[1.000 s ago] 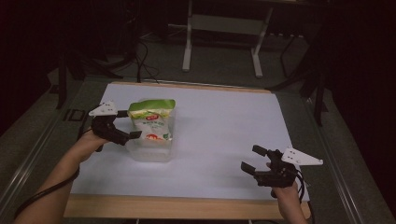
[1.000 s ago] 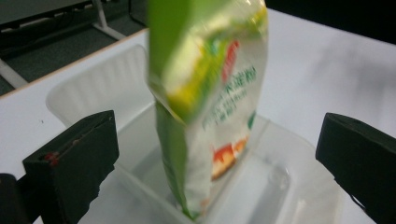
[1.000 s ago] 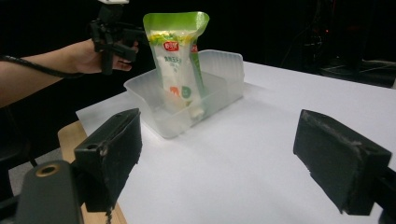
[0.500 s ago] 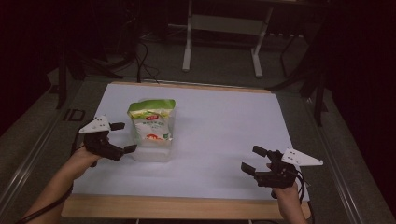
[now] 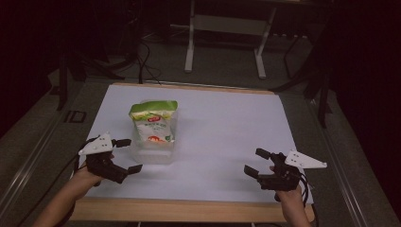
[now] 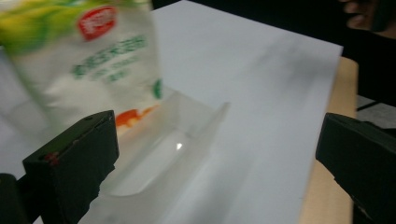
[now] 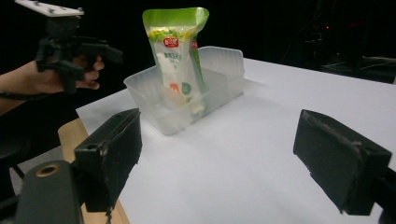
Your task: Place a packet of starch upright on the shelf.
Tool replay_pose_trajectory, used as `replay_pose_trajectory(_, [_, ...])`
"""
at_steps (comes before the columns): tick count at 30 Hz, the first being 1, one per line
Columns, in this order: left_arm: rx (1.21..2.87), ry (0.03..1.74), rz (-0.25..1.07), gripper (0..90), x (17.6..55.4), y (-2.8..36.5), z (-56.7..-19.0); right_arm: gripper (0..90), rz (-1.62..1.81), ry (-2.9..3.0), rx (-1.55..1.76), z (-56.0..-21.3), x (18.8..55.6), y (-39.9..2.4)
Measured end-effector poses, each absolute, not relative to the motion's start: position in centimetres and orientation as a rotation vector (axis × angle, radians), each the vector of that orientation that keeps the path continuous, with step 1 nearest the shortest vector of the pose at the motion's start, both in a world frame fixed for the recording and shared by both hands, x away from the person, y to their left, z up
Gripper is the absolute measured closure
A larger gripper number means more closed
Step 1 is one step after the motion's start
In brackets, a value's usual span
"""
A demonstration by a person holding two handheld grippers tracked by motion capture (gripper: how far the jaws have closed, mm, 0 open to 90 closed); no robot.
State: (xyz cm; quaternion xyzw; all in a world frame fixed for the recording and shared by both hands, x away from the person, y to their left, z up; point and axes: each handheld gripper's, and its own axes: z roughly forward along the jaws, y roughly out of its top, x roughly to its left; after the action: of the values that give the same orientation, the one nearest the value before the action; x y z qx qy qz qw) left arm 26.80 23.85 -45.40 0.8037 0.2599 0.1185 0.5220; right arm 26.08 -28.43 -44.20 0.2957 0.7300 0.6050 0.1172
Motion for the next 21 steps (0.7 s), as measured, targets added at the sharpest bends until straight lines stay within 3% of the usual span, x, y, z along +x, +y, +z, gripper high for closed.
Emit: replay_pose_trajectory(21, [1.958,0.443,0.182,0.0,24.8,17.9,-45.6,15.1,1.724,2.161,0.846,-44.7,25.9,-28.1])
